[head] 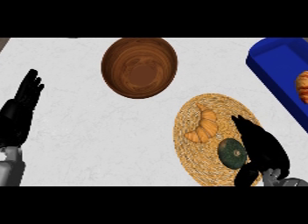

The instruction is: Pick the squash from the placemat and place it in the bowl

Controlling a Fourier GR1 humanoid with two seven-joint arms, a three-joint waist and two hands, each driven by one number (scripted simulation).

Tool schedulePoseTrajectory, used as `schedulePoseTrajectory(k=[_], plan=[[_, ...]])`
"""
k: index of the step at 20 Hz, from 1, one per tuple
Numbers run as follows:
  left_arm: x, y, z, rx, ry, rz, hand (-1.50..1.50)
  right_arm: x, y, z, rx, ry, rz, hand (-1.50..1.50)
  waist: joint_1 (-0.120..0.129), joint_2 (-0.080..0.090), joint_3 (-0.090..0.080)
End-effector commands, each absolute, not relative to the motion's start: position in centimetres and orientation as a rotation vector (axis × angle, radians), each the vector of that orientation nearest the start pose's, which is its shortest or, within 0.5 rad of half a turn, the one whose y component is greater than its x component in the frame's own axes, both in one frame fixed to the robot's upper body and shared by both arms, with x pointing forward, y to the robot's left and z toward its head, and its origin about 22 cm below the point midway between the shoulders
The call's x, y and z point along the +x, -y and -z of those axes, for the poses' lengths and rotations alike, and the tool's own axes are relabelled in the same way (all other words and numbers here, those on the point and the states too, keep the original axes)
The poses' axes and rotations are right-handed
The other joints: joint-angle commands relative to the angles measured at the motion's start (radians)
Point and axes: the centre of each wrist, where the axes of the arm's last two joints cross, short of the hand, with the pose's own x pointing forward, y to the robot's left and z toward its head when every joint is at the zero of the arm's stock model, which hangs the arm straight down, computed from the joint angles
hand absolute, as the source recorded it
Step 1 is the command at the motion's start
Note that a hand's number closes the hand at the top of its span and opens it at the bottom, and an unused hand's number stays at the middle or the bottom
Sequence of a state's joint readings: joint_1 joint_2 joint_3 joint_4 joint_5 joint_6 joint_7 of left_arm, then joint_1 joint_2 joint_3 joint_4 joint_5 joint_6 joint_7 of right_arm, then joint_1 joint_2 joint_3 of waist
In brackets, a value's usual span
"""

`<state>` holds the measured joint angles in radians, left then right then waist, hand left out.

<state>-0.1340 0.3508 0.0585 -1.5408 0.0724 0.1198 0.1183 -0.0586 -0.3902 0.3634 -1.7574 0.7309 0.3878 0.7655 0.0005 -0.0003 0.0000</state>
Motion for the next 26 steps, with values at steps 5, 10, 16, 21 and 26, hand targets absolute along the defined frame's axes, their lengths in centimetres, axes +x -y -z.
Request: schedulePoseTrajectory(k=[5, 10, 16, 21, 26], plan=[[27.9, -31.5, -4.8, 0.343, 1.575, 0.061, 0.00, 25.4, 20.6, -4.0, -0.701, 0.791, -1.109, 1.50, 0.001, 0.001, 0.000], [27.5, -28.0, -4.6, 0.318, 1.565, 0.082, 0.00, 26.1, 20.2, -0.7, -0.690, 0.849, -1.148, 1.50, 0.004, 0.002, 0.000], [27.3, -30.7, -4.8, 0.339, 1.578, 0.062, 0.00, 25.7, 22.9, -0.7, -0.748, 0.875, -1.134, 1.50, 0.000, 0.000, 0.000], [28.4, -29.8, -6.4, 0.293, 1.593, 0.115, 0.00, 27.2, 7.5, -4.8, -0.799, 1.004, -1.185, 1.50, 0.062, 0.011, -0.001], [29.6, -26.9, -6.9, 0.208, 1.625, 0.189, 0.00, 28.9, 3.1, -8.0, -0.869, 1.074, -1.232, 1.50, 0.155, 0.031, -0.002]])
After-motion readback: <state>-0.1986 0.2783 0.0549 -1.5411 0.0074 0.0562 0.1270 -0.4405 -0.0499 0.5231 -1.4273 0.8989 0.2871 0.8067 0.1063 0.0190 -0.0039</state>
